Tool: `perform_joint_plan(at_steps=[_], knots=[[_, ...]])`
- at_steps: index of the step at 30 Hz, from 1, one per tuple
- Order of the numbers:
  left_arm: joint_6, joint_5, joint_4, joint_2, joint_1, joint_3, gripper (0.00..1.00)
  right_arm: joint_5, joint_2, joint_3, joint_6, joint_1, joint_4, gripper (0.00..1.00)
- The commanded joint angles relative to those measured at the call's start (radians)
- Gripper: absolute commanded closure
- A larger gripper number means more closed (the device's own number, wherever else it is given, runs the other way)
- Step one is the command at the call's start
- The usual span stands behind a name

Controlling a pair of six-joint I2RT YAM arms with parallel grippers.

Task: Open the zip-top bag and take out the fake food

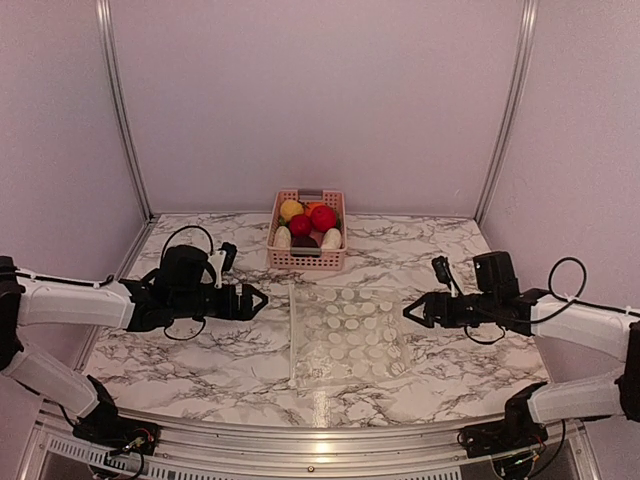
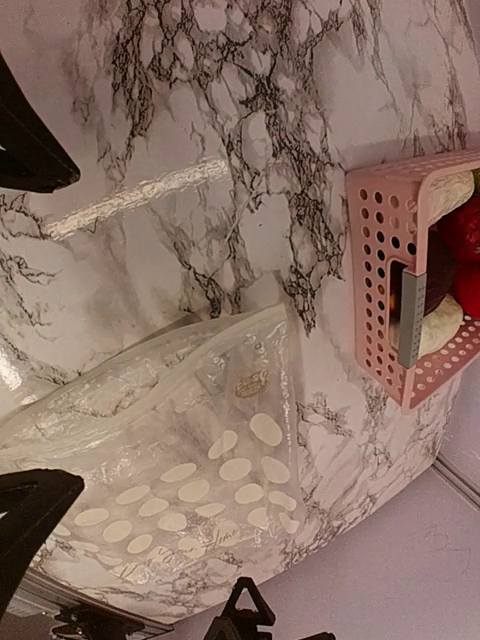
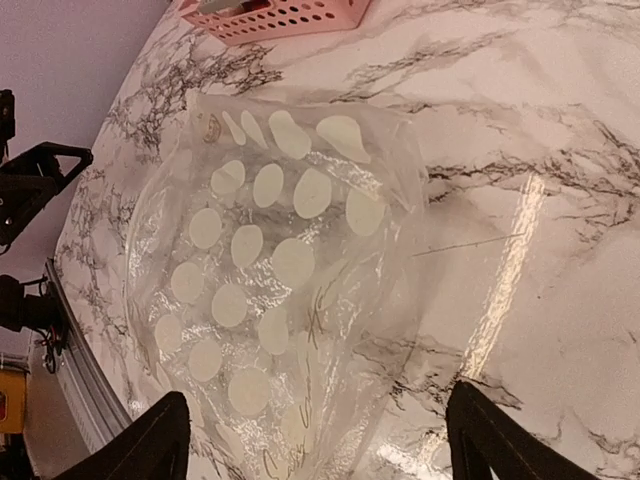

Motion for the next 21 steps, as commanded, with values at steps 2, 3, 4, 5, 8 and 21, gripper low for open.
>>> perform_joint_plan(at_steps=[2,3,4,5,8,21], knots=[[0.076,-0.038,-0.142,-0.063,0.079,0.103,0.01,0.055,0.018,0.16,-0.054,-0.033,-0.023,0.14],[0.085,-0.042,-0.157,-0.072,0.094,0.122,0.01,0.066,0.031,0.185,-0.056,-0.034,-0.013,0.14],[0.089,-0.048,-0.171,-0.077,0.109,0.147,0.01,0.077,0.042,0.208,-0.06,-0.034,-0.001,0.15],[0.088,-0.057,-0.188,-0.081,0.125,0.167,0.01,0.082,0.055,0.225,-0.067,-0.035,0.014,0.15],[0.06,-0.059,-0.206,-0.091,0.177,0.191,0.01,0.093,0.089,0.252,-0.085,-0.034,0.077,0.15],[-0.053,-0.061,-0.091,-0.007,0.286,0.062,0.01,0.194,0.09,0.011,-0.061,-0.034,0.43,0.01]])
